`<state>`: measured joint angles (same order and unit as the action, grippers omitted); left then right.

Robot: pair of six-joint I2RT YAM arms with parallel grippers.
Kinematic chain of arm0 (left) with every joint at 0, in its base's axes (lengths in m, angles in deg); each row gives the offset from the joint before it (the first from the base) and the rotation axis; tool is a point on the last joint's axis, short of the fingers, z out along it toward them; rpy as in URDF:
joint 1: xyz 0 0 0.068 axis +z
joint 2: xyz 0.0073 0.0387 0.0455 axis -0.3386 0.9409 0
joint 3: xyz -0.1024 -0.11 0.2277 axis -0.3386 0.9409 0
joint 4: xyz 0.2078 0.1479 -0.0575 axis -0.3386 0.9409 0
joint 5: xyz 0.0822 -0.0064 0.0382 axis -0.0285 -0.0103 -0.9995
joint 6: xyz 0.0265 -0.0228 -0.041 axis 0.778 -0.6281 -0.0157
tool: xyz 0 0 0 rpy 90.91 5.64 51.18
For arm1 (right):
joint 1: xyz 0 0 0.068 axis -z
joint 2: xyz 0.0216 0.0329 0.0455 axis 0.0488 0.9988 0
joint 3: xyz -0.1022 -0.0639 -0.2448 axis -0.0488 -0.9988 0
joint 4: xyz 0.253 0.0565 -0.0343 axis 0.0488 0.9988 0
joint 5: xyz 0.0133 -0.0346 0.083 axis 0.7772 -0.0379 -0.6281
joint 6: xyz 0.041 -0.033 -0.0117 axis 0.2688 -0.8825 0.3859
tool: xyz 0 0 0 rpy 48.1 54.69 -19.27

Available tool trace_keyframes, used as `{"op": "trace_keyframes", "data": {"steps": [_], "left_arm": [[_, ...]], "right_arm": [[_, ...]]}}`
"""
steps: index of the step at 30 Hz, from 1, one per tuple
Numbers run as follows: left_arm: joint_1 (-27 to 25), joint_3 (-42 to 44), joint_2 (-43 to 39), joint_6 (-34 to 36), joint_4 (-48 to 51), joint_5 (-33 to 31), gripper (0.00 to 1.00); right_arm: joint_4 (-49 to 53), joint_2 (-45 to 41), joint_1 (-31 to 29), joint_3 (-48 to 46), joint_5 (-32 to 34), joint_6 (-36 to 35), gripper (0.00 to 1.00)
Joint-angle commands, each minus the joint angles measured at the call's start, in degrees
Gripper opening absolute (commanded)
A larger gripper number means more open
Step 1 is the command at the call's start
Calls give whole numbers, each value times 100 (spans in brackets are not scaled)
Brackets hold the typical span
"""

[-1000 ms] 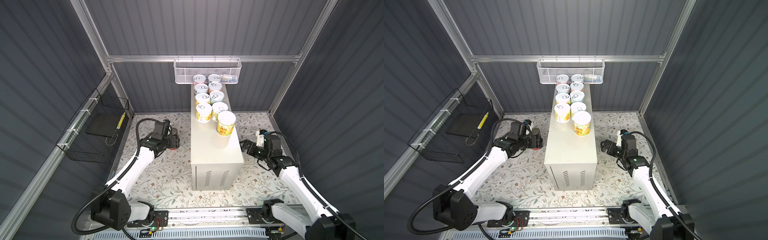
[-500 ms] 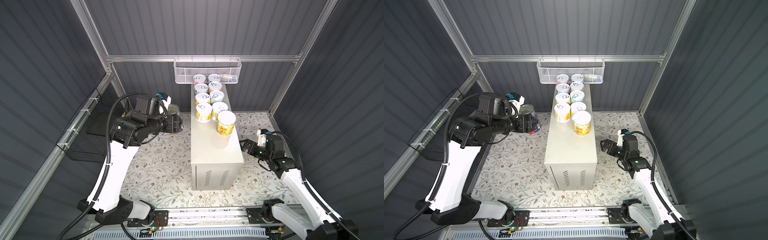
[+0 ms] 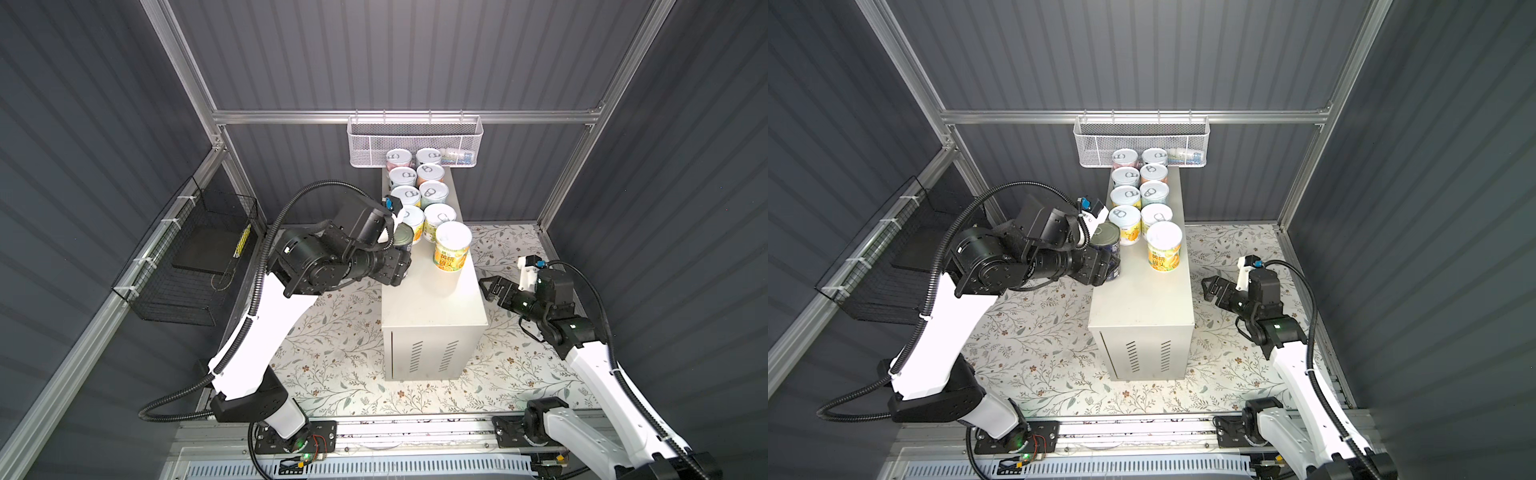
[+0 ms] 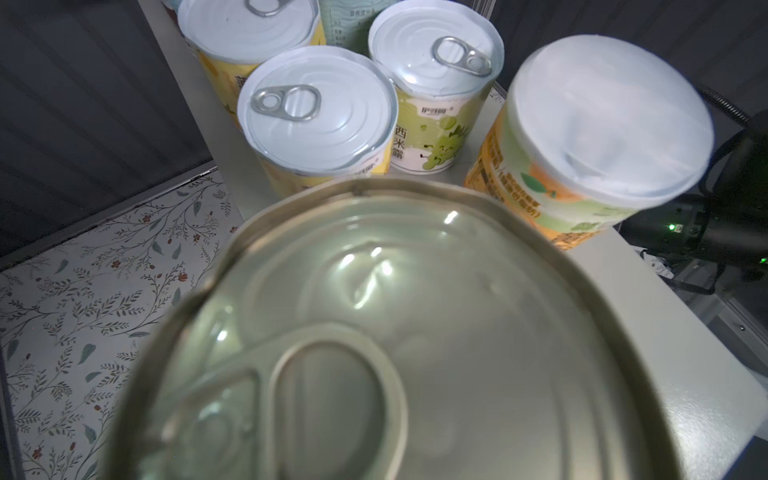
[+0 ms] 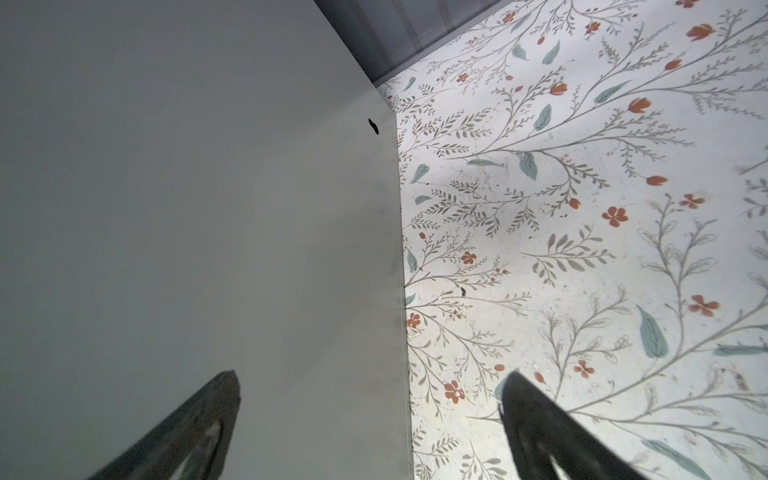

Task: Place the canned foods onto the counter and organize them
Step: 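Lower the tomato can beside the orange can with the left gripper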

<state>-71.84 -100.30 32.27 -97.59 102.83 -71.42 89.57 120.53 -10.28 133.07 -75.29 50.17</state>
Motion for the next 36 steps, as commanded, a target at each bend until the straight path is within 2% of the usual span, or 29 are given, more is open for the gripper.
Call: {"op": "trace_keyframes", "data": {"steps": [1,14,30,36], "left_arm": [[-212,2,-208,196,-717,-541,0],[-402,934,-557,384,-2125,-632,0],[-393,1387,-539,309,-2532,-605,0],[-211,1523,-527,245,-2636,-470,0]], "right_arm": [[90,-59,19,194,36,-20,99],[81,-59,19,264,11,-21,99],[53,27,19,308,-62,-60,99],[64,29,19,308,-66,-74,99]]}}
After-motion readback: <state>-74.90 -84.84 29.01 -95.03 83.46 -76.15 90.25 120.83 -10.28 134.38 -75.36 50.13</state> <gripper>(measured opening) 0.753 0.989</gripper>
